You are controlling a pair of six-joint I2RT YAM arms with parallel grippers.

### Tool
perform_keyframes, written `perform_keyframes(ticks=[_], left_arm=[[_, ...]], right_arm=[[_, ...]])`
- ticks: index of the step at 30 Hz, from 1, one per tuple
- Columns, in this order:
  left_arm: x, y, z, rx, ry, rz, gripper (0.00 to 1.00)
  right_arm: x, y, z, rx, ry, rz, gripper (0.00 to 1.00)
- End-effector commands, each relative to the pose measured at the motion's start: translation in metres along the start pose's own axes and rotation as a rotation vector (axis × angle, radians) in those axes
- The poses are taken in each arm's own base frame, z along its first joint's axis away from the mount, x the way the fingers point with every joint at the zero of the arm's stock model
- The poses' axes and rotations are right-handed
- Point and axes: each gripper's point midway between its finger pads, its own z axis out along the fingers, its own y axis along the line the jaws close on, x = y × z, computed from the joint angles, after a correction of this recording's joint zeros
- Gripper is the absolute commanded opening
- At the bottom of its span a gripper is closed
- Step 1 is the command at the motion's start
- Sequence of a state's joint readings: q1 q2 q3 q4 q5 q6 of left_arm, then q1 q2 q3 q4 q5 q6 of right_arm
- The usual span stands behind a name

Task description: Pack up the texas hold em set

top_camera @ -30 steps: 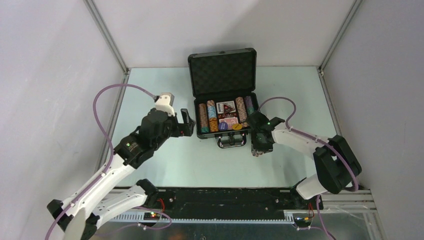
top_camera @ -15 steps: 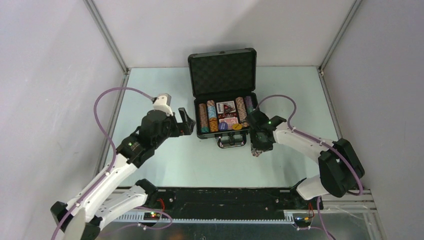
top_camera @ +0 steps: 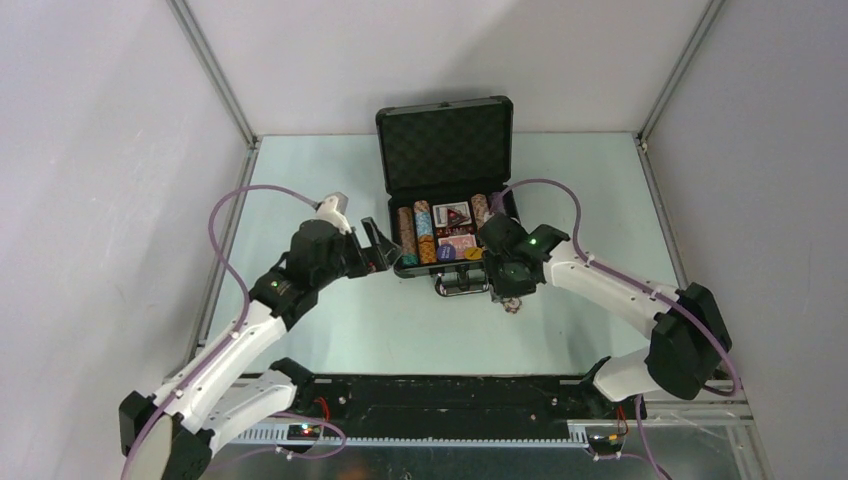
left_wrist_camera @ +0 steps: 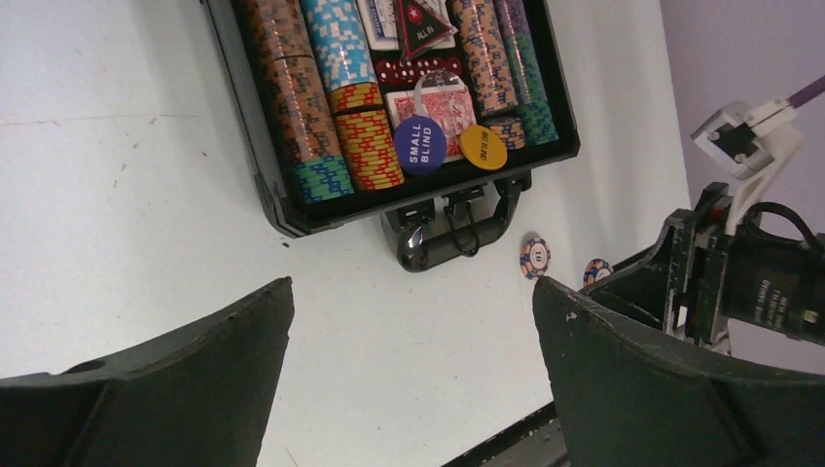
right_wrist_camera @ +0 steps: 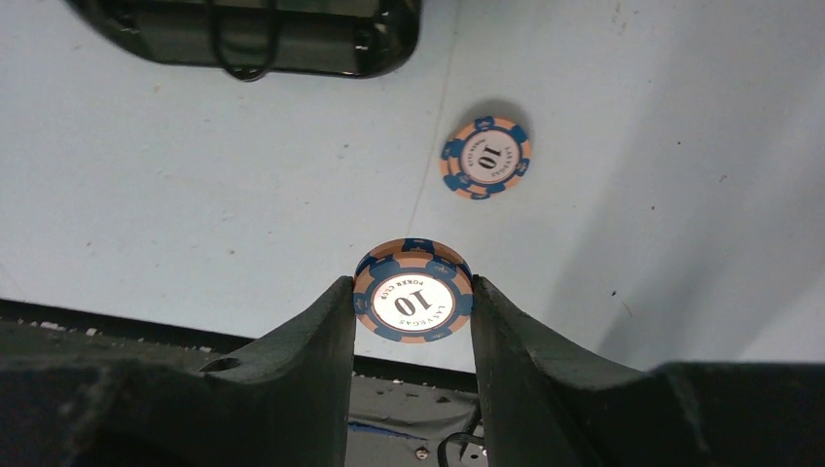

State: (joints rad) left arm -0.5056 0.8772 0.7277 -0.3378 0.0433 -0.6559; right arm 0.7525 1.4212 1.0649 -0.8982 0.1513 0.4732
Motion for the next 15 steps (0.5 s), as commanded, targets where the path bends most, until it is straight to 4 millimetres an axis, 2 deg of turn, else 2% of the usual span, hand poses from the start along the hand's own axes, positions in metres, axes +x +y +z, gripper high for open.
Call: perform_keyframes(ticks=[1, 15], left_arm=[[0.001, -0.016, 0.007, 0.095, 0.007, -0.051, 0.97], [0.023, -0.024, 0.02, 0.232, 0.075, -0.165, 0.89]], right_arm=[[-0.007, 0.014, -0.025, -0.042, -0.022, -0.065, 0.01], [-0.006, 0.05, -0.076, -0.162, -0.042, -0.198, 0.0]])
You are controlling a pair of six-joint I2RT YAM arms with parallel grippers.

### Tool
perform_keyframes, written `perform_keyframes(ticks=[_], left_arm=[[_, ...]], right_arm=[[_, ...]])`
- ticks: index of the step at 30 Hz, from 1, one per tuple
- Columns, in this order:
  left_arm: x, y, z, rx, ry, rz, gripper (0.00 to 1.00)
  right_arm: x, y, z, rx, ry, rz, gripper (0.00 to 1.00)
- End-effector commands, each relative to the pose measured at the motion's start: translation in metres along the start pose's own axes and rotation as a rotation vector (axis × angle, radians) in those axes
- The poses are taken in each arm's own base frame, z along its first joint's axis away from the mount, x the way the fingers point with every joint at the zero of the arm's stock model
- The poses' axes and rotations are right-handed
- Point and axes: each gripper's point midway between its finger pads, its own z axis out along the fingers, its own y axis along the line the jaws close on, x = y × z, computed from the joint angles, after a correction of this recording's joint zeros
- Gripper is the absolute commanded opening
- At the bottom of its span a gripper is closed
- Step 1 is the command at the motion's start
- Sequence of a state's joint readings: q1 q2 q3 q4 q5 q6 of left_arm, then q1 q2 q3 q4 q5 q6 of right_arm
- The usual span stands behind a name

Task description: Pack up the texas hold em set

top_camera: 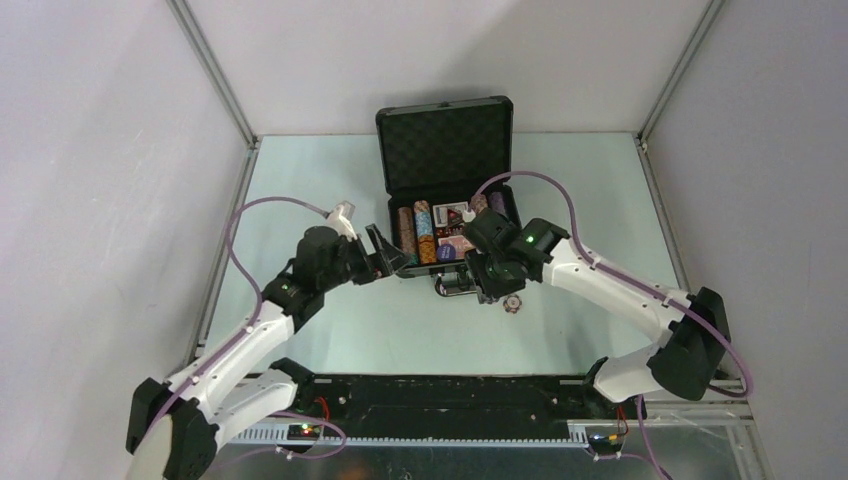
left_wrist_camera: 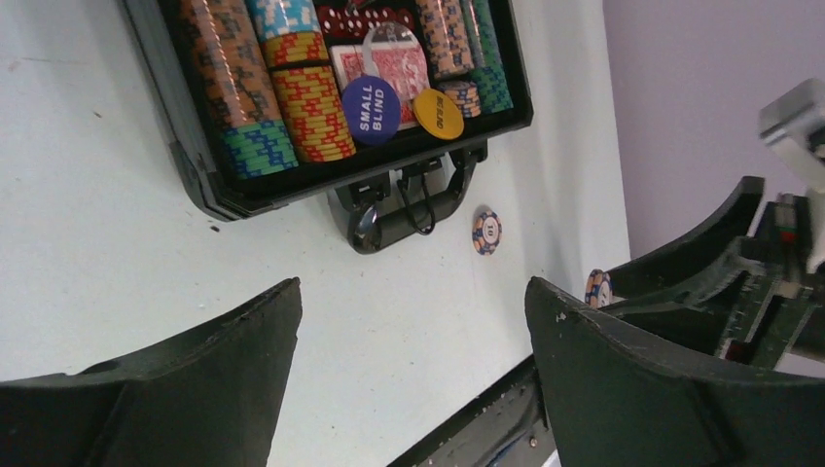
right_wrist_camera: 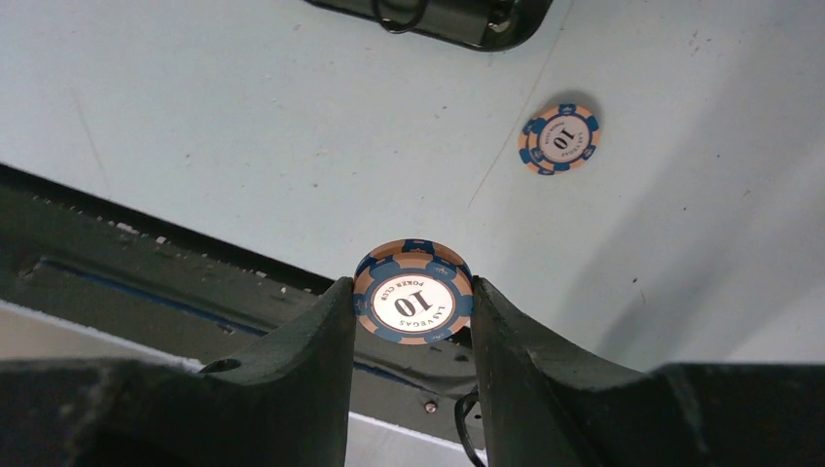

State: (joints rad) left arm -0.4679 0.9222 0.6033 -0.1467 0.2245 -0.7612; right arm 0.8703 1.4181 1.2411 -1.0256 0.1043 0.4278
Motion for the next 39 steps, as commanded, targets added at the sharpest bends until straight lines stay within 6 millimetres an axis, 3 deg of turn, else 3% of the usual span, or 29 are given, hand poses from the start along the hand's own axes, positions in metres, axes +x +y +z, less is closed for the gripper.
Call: perform_keyframes(ticks=[1, 13, 20, 33, 39], left_arm=[[0.0, -0.018, 0.004, 0.112, 0.008, -0.045, 0.89], [0.015, -0.031, 0.008, 0.231, 0.06, -0.112, 0.81], [0.022, -0.05, 0.002, 0.361, 0.093, -0.16, 0.76], [0.035, -0.099, -0.031, 0.609, 0.152, -0.179, 0.75], [0.038, -0.099, -0.031, 0.615, 0.162, -0.183, 0.74]], right_arm=[[-0.003, 0.012, -0.029, -0.054, -0.024, -0.058, 0.0], [-0.004, 0.043, -0.048, -0.065, -0.003, -0.221, 0.0], [-0.008, 0.064, -0.052, -0.094, -0.014, -0.313, 0.0], [-0.021, 0.079, -0.059, -0.093, -0.093, -0.425, 0.0], [-0.022, 0.077, -0.059, -0.078, -0.098, -0.421, 0.0]])
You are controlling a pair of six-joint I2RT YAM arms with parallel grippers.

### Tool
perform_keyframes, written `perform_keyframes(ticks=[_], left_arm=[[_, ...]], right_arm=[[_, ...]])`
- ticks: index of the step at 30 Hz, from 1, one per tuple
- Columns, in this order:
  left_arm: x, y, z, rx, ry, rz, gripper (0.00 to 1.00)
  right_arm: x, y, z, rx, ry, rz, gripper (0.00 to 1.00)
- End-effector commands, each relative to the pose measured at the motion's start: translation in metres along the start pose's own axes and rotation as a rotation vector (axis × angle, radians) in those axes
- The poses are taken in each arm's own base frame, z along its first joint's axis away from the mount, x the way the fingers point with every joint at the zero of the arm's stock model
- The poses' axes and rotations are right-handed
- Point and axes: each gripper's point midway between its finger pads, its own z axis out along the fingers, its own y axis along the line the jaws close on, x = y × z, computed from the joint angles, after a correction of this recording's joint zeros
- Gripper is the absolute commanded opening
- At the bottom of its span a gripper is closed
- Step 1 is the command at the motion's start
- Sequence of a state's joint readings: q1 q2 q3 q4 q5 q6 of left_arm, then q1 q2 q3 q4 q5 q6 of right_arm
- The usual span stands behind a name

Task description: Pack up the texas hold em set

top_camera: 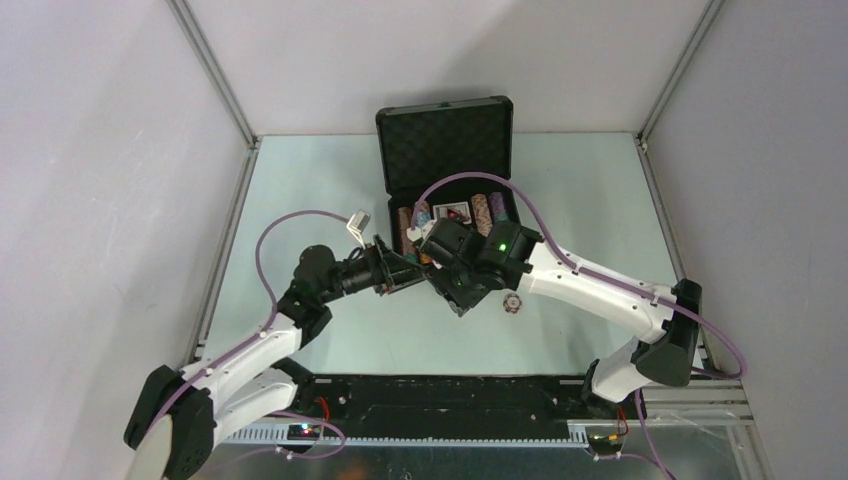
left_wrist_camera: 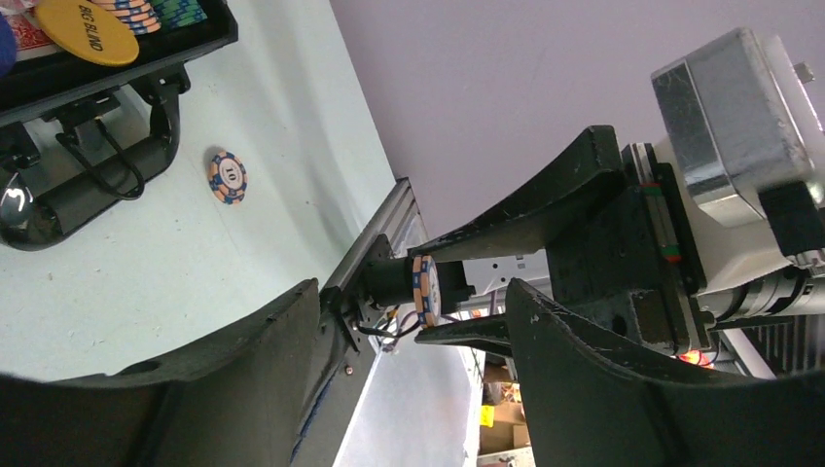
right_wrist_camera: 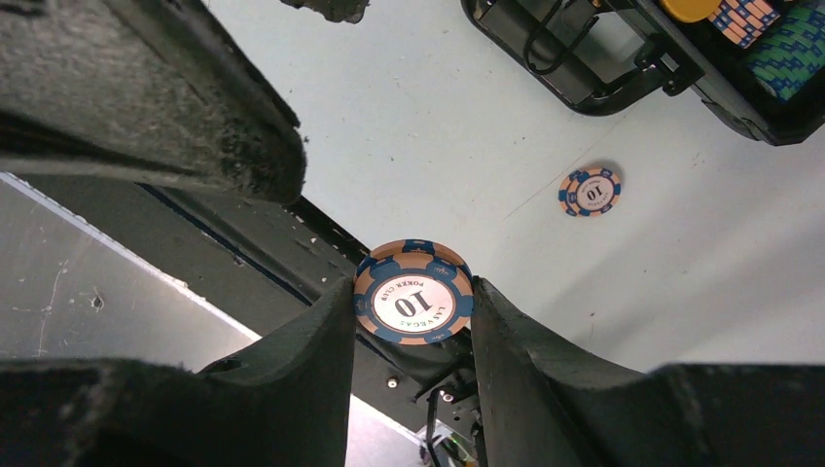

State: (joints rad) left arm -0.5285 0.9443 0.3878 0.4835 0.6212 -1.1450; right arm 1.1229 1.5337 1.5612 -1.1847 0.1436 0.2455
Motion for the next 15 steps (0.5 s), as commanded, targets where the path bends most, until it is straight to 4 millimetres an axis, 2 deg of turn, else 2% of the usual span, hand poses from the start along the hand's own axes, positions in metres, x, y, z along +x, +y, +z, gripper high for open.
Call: perform_keyframes(ticks=[1, 15], left_arm=[[0.003, -0.014, -0.001, 0.064, 0.01, 0.015, 0.74], [0.02, -0.015, 0.013, 0.124, 0.087, -0.026, 0.72]], right_arm=[[-0.013, -0.001, -0.008, 0.011, -0.051, -0.011, 0.0], [-0.021, 0.001, -0.017, -0.005, -0.078, -0.033, 0.0]])
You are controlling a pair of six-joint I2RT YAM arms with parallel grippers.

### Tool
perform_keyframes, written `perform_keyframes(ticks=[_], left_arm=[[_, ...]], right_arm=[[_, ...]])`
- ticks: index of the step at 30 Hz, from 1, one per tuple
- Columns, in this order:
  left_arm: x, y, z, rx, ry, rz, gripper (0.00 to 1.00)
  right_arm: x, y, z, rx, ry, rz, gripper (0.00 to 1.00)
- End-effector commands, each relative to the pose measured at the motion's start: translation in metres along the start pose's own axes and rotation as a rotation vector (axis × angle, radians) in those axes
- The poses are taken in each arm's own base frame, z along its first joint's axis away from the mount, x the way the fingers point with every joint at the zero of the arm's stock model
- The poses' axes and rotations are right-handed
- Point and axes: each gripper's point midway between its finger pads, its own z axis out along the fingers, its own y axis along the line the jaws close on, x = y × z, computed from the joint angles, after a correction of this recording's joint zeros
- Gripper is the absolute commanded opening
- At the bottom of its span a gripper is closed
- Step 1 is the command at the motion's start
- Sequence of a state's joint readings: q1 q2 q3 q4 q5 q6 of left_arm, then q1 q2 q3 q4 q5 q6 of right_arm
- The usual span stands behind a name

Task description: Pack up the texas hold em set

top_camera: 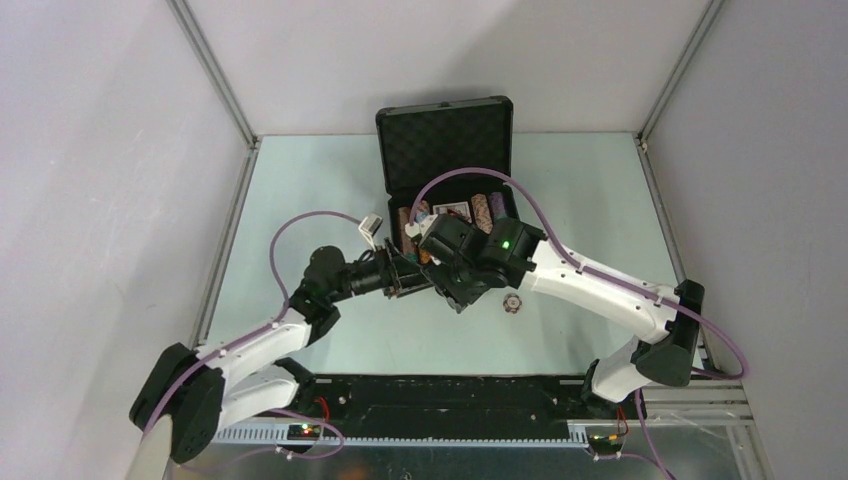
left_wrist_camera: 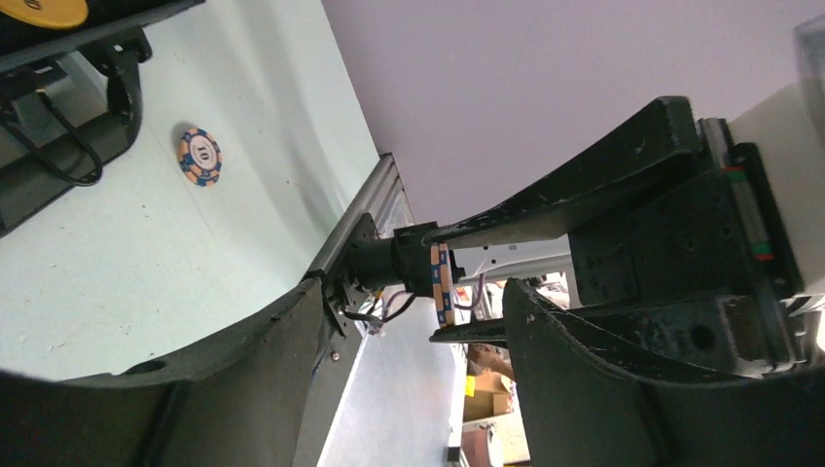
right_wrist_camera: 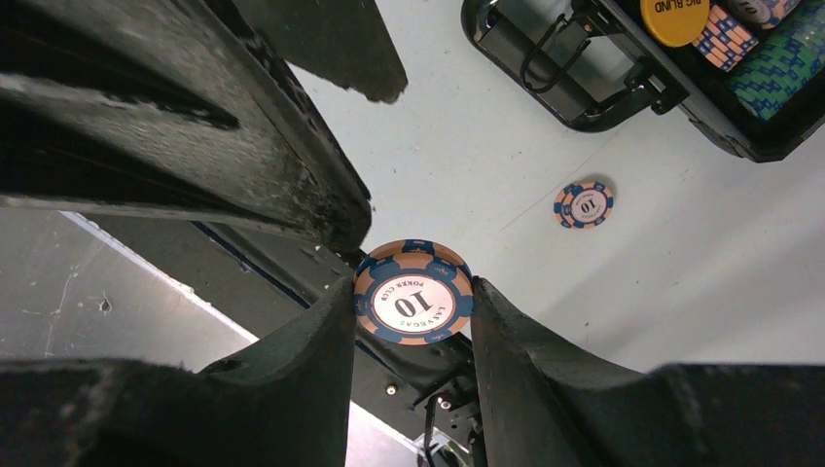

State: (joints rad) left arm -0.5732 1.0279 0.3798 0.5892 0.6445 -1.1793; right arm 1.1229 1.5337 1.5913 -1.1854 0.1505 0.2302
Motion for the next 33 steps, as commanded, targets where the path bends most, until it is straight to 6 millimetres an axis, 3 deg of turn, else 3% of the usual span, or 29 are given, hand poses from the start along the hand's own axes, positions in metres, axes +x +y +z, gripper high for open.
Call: perform_keyframes(ticks=[1, 11, 26, 33], left_arm=[[0.005, -0.019, 0.003, 0.116, 0.027, 0.01, 0.72], [0.016, -0.03, 0.004, 0.193, 0.098, -0.007, 0.71], [0.037, -0.028, 0.01, 0.261, 0.182, -0.063, 0.68], [0.044, -0.039, 0.013, 0.305, 0.214, -0.062, 0.65]], right_arm=[[-0.013, 0.001, -0.011, -0.006, -0.047, -0.026, 0.0], [-0.009, 0.0, -0.015, -0.013, -0.035, -0.067, 0.0], [-0.009, 0.001, -0.024, -0.038, -0.062, -0.106, 0.0], [-0.007, 0.006, -0.022, -0.054, -0.065, -0.139, 0.0]])
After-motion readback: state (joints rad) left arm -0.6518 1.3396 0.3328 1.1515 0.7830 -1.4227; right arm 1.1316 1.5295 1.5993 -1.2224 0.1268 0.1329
